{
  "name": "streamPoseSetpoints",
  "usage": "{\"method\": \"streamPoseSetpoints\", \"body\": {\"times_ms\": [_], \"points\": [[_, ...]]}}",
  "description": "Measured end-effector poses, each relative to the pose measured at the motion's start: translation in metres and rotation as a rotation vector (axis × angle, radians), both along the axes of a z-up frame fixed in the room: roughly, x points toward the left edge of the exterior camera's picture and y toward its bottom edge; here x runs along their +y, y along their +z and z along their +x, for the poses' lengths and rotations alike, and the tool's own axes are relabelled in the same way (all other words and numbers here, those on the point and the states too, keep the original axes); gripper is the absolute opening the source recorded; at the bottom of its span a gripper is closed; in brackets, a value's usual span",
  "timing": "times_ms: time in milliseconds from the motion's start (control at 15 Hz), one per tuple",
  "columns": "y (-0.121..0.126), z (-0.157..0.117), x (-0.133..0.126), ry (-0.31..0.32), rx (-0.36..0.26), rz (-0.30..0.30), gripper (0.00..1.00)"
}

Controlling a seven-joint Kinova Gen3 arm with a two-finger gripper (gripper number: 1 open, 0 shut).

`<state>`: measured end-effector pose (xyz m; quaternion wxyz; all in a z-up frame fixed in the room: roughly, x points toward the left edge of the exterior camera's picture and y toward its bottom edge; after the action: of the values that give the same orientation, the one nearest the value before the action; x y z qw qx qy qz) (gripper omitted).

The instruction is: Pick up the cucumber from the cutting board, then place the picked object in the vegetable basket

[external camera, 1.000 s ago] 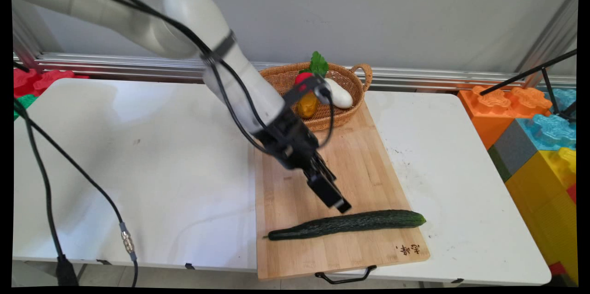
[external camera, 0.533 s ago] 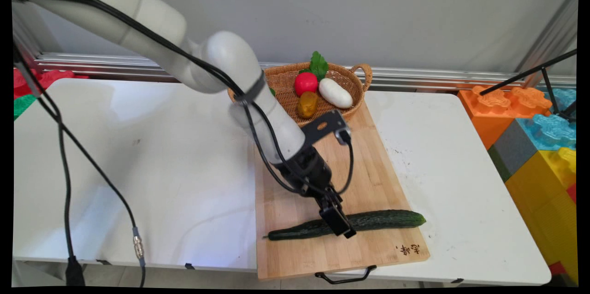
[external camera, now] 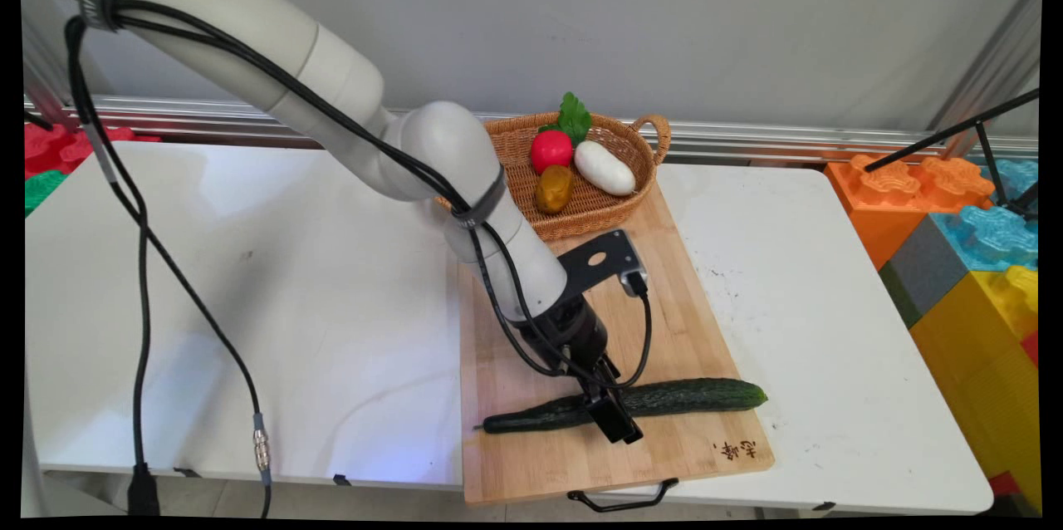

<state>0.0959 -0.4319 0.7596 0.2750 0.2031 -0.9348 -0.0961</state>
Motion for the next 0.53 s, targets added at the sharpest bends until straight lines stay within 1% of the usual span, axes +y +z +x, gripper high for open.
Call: {"method": "streamPoseSetpoints", "body": {"times_ms": [67,133,400,533], "points": [[-0.0022,-0.0014,-0.0005,0.000,-0.005,-0.005,1.00],[-0.0039,-0.0029,-0.0013,-0.001,-0.007,-0.010,0.00],[-0.0048,-0.0062,-0.0039,-0.004,-0.009,-0.030,0.00],[-0.0015,-0.0047,-0.0061,0.001,-0.014,-0.041,0.00]]}}
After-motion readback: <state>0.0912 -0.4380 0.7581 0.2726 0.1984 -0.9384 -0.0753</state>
